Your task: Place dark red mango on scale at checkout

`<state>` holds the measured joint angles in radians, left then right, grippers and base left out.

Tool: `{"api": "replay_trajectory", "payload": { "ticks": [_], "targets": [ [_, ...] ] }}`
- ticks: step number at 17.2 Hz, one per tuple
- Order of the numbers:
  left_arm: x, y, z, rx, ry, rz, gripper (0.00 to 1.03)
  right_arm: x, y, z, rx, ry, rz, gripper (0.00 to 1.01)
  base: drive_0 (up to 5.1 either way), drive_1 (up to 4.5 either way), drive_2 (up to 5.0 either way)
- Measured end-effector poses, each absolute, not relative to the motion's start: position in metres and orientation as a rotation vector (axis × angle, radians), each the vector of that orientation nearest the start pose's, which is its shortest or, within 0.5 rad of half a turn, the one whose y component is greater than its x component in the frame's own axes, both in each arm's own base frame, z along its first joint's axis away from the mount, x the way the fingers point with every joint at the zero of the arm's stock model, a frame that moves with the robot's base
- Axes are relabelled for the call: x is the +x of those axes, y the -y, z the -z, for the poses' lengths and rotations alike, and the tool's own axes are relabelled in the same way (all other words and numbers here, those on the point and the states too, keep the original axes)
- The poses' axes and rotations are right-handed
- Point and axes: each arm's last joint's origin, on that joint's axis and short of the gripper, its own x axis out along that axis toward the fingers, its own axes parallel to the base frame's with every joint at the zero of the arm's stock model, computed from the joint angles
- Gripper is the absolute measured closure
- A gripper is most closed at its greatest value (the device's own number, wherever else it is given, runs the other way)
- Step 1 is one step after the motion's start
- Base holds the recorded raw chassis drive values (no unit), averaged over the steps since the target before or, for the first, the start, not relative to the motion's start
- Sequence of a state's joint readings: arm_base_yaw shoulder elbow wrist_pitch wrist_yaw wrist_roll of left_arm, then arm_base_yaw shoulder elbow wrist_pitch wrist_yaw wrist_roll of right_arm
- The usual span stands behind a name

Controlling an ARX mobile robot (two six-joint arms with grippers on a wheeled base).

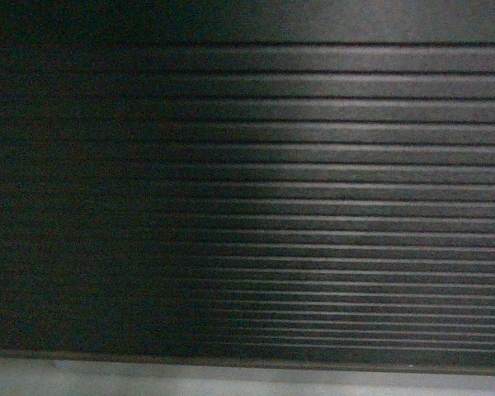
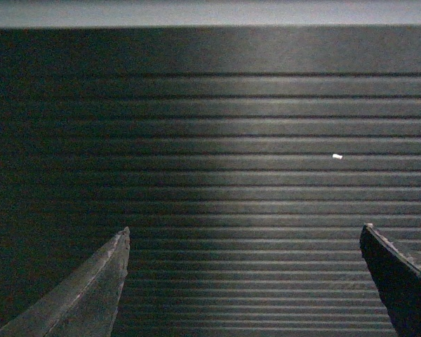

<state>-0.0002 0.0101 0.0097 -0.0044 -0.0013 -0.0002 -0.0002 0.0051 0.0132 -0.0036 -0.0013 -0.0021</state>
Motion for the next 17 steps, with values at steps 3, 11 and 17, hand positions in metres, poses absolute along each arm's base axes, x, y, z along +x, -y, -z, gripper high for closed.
{"api": "replay_trajectory", "payload": {
  "ticks": [3,11,17],
  "targets": [
    [0.0977,0.0,-0.1657,0.0,-0.004,0.0,0.05,0.0972,0.0,-0.1672,-0.001,0.004,0.0,0.03,0.0,0.0,0.0],
    [0.0977,0.0,-0.1657,0.0,-0.004,-0.002,0.05,0.0972,0.0,-0.1673,-0.002,0.005,0.0,0.03,0.0,0.0,0.0],
    [0.0977,0.0,-0.1657,0.0,-0.004,-0.002,0.05,0.0972,0.0,-0.1672,-0.001,0.004,-0.001,0.03,0.0,0.0,0.0]
  ]
}}
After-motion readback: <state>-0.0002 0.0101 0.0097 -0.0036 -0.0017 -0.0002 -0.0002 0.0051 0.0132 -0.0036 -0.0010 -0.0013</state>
